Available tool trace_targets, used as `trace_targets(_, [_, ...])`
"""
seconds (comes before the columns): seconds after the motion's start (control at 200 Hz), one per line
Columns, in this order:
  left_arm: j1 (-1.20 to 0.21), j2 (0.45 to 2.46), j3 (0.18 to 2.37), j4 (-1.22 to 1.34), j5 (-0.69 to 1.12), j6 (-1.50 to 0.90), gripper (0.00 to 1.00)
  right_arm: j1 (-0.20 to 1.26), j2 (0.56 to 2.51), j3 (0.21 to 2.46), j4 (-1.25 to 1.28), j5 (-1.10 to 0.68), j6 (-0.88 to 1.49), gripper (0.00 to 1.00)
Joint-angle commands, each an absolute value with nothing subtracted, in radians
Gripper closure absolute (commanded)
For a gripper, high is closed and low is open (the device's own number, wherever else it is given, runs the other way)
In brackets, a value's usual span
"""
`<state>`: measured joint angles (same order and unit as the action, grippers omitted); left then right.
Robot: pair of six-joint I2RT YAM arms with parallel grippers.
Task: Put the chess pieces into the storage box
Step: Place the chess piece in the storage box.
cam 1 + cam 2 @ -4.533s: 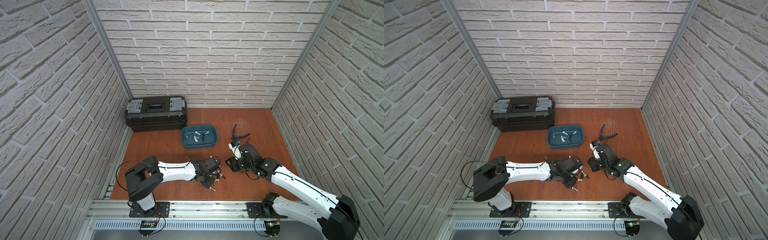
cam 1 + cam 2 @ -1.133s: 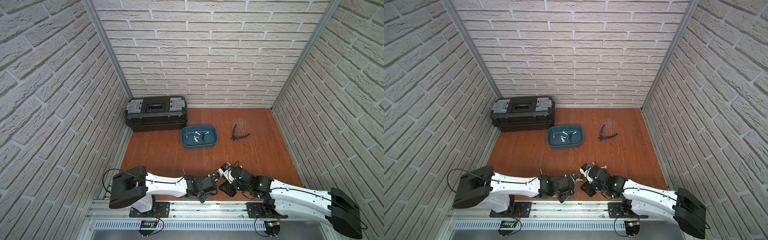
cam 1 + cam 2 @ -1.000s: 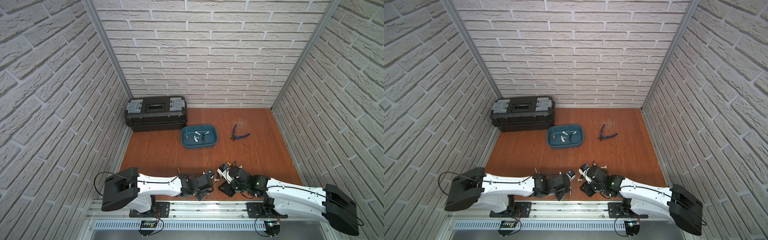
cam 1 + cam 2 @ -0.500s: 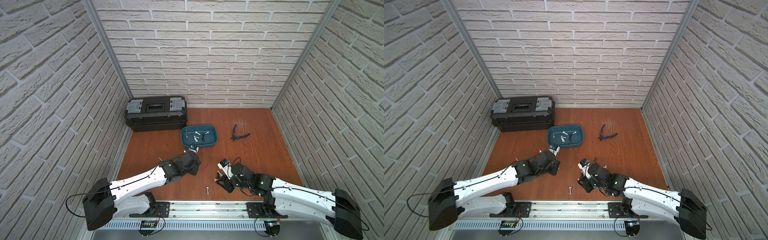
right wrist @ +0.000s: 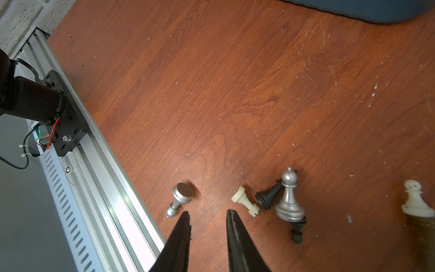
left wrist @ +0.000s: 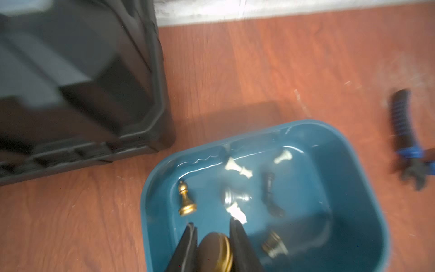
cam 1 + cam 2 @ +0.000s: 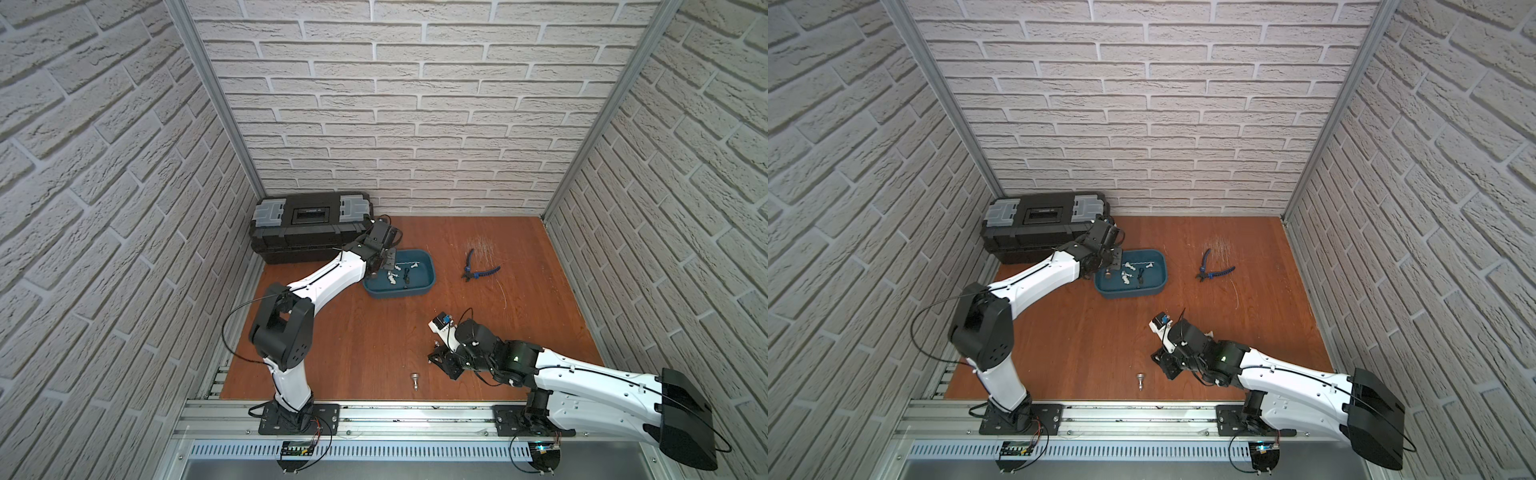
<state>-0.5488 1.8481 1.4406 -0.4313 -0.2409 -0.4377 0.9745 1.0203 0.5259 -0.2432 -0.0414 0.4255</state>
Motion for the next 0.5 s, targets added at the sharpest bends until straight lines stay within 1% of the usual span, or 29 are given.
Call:
trace_targets(0.0, [-0.527, 1.906, 1.481, -0.497, -0.215, -0.405, 0.96, 0.982, 1.020, 0.542, -0.233, -0.037, 0.412, 0.69])
trace_targets(0.11, [-0.510, 1.952, 1.503, -0.500, -0.188, -0.407, 0.94, 0.981, 1.022, 0.537, -0.226, -0.033, 0.419, 0.69])
trace_targets(0.18, [-0.510, 1.969, 1.512, -0.500, -0.176, -0.408, 0.90, 0.981, 1.031, 0.541, -0.228, -0.034, 0.416, 0.69])
trace_targets(0.24, [-0.509, 1.977, 1.520, -0.497, -0.160, -0.409, 0.83, 0.981, 1.042, 0.550, -0.234, -0.039, 0.408, 0.69])
trace_targets(0.29, [-0.509, 1.979, 1.526, -0.497, -0.149, -0.413, 0.73, 0.981, 1.054, 0.557, -0.237, -0.049, 0.400, 0.69])
trace_targets(0.365, [-0.512, 1.973, 1.528, -0.493, -0.138, -0.417, 0.65, 0.982, 1.075, 0.567, -0.242, -0.075, 0.382, 0.68])
trace_targets(0.495, [-0.513, 1.923, 1.509, -0.487, -0.140, -0.423, 0.63, 0.985, 1.123, 0.581, -0.265, -0.101, 0.364, 0.68])
